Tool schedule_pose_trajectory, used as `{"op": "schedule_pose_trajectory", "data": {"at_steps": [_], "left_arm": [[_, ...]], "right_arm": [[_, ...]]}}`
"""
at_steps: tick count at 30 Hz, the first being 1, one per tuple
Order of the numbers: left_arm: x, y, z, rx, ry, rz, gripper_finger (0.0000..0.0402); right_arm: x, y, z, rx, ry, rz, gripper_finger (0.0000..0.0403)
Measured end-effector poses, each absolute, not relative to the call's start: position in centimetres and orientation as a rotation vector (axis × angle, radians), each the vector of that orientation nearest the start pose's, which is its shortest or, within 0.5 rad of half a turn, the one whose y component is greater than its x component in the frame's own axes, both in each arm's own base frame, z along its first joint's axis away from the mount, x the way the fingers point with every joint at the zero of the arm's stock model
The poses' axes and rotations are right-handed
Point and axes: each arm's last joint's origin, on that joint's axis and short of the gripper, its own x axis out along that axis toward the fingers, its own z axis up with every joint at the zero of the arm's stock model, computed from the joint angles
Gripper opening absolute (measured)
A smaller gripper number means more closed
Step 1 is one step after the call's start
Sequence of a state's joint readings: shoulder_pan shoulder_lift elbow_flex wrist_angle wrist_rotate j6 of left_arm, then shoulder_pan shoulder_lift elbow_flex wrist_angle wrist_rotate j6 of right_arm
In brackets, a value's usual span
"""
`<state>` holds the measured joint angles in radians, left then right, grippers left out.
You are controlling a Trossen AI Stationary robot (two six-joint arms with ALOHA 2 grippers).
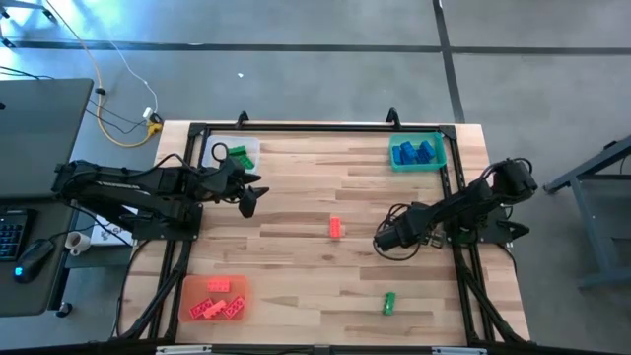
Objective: Sort & place blocks by color
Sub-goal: Put the green game piece into the white bin
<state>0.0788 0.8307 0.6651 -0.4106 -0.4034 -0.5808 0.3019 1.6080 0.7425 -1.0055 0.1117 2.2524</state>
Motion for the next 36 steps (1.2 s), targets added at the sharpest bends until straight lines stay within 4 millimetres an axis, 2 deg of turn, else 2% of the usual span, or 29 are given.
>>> {"op": "schedule_pose_trajectory", "data": {"at_steps": [4,8,13,16,23,31,36], "left_arm": [[17.1,2.5,26.6,-0.464,0.422,0.607,0.0234],[17.2,2.4,26.6,-0.453,0.429,0.595,0.0234],[17.2,2.4,26.6,-0.452,0.429,0.595,0.0234],[17.2,2.4,26.6,-0.454,0.427,0.592,0.0234],[17.4,2.8,27.0,-0.491,0.387,0.561,0.0234],[17.7,3.0,27.7,-0.5,0.311,0.535,0.0234],[18.1,2.9,28.3,-0.461,0.267,0.457,0.0234]], "right_arm": [[19.5,5.8,12.7,1.159,1.013,-1.752,0.0123],[19.5,5.8,12.7,1.162,1.033,-1.749,0.0119],[20.0,5.9,13.4,1.123,1.077,-1.629,0.0117],[21.4,6.2,15.0,1.135,1.038,-1.486,0.0117],[24.4,6.8,18.7,1.021,0.976,-1.218,0.0117],[27.6,7.0,23.7,0.884,0.761,-1.03,0.0117],[29.6,6.7,26.7,0.769,0.676,-0.875,0.0117]]}}
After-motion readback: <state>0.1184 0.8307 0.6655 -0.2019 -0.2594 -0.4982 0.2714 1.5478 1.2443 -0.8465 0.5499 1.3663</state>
